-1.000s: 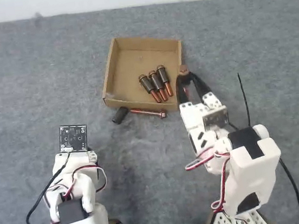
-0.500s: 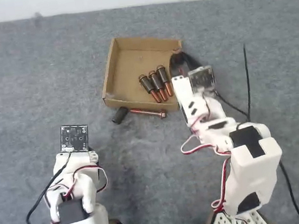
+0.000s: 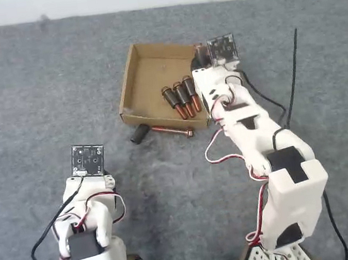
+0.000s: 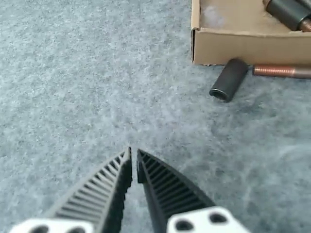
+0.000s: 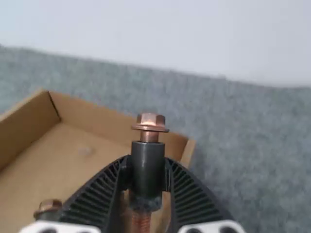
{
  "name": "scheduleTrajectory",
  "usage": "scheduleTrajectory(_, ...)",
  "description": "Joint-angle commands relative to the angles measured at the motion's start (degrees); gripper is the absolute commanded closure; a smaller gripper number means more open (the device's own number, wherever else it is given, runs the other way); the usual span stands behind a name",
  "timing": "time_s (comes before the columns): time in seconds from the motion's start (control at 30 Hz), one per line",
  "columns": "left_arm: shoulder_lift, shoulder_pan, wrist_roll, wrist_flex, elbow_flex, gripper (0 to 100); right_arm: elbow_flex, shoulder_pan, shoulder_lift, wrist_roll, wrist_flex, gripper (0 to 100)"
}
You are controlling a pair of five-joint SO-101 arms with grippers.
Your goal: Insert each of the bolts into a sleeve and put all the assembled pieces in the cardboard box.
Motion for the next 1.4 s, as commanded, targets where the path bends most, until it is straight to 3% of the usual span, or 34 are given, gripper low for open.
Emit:
scheduleTrajectory(0.0,-1.05,0.26,-0.53,0.35,-1.01,99,-7.74,0.4,-0.75,-0.79,12.88,99.2)
scheduleTrajectory(0.17,-1.05,0.18,-0.53,0.35,-1.01,99,-11.52,0.4,-0.66,-0.79,22.37,99.2)
scheduleTrajectory(0.5,-1.05,0.18,-0.53,0.35,-1.01,99,-16.35,-1.27,4.18,-0.7,31.25,98.2)
scheduleTrajectory(0.7,-1.05,0.18,-0.53,0.35,-1.01,99,-23.82,-1.27,6.02,-0.79,42.51,86.4)
scheduleTrajectory(0.87,-1.05,0.18,-0.53,0.35,-1.01,99,-24.79,-1.54,5.85,-2.37,43.56,95.3)
scheduleTrajectory(0.93,-1.05,0.18,-0.53,0.35,-1.01,99,-24.62,-1.54,4.0,-4.4,43.56,99.8)
scheduleTrajectory(1.13,-1.05,0.18,-0.53,0.35,-1.01,99,-19.08,-1.71,-8.48,-11.6,46.64,99.1)
scheduleTrajectory(1.37,-1.05,0.09,-0.53,0.35,-1.01,99,-5.19,-10.07,-23.16,-13.98,49.98,99.2)
